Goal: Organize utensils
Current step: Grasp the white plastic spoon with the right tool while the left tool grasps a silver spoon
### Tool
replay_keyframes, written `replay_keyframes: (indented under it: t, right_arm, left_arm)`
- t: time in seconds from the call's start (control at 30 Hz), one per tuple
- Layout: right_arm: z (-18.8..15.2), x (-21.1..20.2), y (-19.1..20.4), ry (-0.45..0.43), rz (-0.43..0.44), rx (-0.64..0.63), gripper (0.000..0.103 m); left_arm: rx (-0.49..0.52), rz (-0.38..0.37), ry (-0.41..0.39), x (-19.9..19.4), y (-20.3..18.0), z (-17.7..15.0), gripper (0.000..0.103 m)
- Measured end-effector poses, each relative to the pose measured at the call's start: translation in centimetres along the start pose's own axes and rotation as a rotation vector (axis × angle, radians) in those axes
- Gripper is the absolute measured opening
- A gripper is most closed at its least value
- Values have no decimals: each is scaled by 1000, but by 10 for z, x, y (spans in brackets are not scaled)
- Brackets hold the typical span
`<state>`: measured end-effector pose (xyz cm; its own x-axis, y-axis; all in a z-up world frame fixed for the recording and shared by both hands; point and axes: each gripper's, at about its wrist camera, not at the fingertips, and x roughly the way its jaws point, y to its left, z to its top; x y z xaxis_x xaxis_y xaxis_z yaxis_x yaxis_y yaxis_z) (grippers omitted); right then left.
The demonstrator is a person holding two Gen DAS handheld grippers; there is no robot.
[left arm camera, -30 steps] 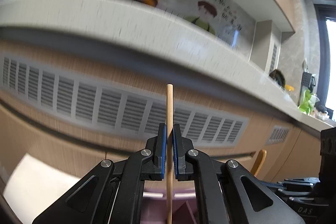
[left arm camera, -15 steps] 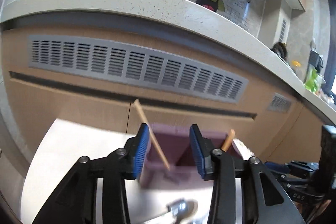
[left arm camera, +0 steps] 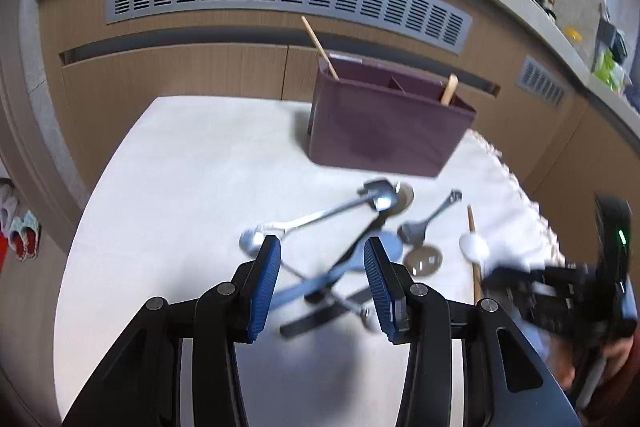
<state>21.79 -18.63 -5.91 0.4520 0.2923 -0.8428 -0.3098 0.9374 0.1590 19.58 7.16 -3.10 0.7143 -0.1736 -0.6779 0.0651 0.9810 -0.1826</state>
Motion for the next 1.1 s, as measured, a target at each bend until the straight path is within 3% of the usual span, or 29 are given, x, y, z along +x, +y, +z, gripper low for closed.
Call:
replay_keyframes:
  t: [0.2, 0.27, 0.5, 0.6, 0.7, 0.87, 1.1]
  right_arm:
    - [26, 22, 8, 0, -152, -90, 28]
    - [31, 26, 10, -10, -166, -107, 29]
    - [44, 32, 7, -19, -127, -141, 27]
    - [47, 14, 5, -97, -82, -138, 27]
    - [43, -7, 2, -142, -100, -153, 26]
    - [28, -33, -21, -129, -40, -96, 27]
    - [8, -49, -40, -128, -20, -19, 27]
  left_arm:
    - [54, -9, 40, -1, -6, -12, 45]
    - [68, -28, 55, 3, -8, -13, 45]
    - [16, -116, 30, 3, 6, -17, 45]
    - [69, -117, 37, 5, 0, -17, 45]
    - [127, -147, 92, 17, -9, -12, 45]
    - [130, -205, 196, 51, -17, 15, 44]
    - [355, -216, 309, 108, -40, 71, 44]
